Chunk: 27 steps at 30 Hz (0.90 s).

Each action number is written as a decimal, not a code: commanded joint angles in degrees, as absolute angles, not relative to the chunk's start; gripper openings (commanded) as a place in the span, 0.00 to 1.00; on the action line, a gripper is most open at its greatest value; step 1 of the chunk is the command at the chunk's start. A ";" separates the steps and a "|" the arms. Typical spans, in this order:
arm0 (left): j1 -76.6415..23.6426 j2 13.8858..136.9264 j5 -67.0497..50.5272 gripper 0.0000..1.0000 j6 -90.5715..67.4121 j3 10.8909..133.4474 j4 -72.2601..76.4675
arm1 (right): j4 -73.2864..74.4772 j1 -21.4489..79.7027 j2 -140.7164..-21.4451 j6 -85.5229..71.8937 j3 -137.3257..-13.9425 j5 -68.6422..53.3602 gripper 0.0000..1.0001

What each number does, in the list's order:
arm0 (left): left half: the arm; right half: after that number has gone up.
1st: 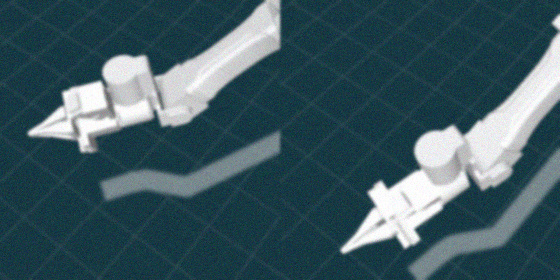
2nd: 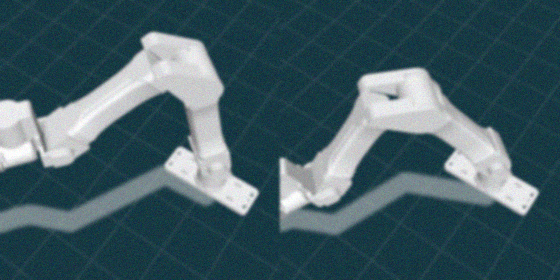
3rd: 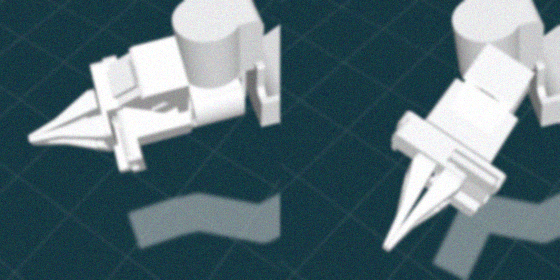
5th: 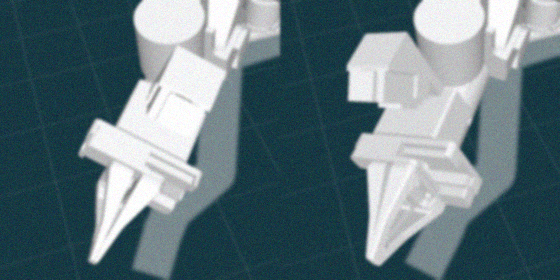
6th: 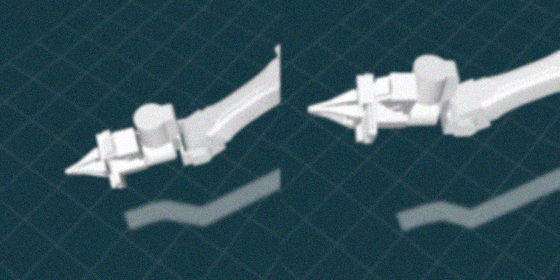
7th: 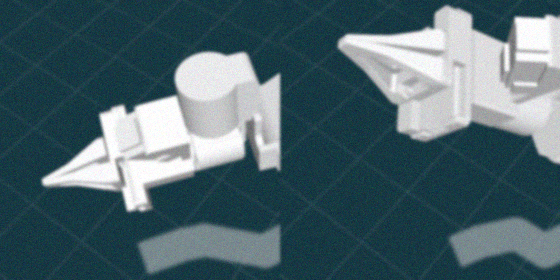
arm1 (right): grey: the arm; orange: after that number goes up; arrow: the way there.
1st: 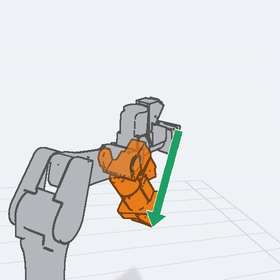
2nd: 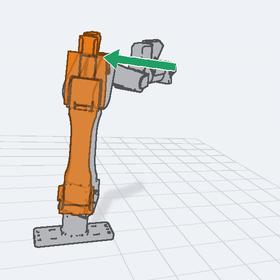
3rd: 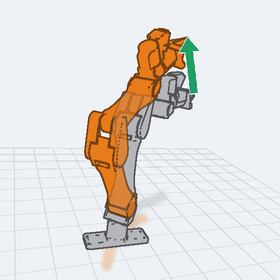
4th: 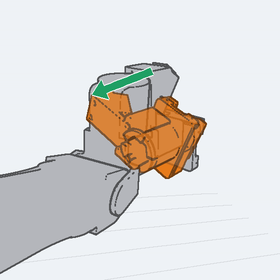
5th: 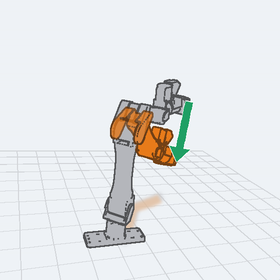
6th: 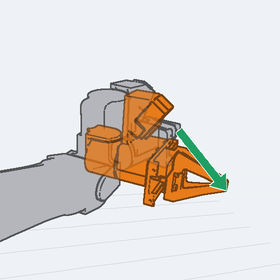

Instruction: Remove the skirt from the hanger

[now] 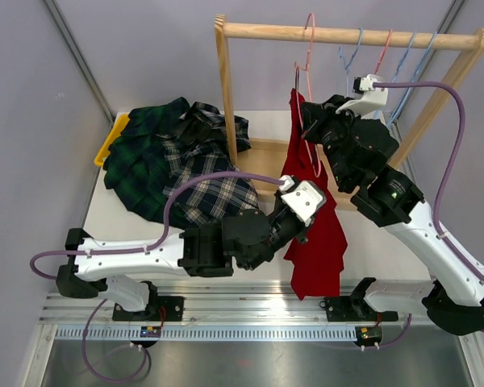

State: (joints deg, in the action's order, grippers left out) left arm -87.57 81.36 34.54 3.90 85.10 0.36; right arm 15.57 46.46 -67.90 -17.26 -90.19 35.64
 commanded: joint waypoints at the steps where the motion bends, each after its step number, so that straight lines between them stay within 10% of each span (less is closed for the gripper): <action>1: -93.51 77.69 32.78 0.00 7.90 90.17 5.80 | 2.11 45.62 -68.29 -12.49 -89.91 40.95 0.00; 27: -95.80 85.07 32.26 0.00 10.37 108.71 -6.67 | -32.86 49.48 -75.67 12.12 -80.60 59.49 0.00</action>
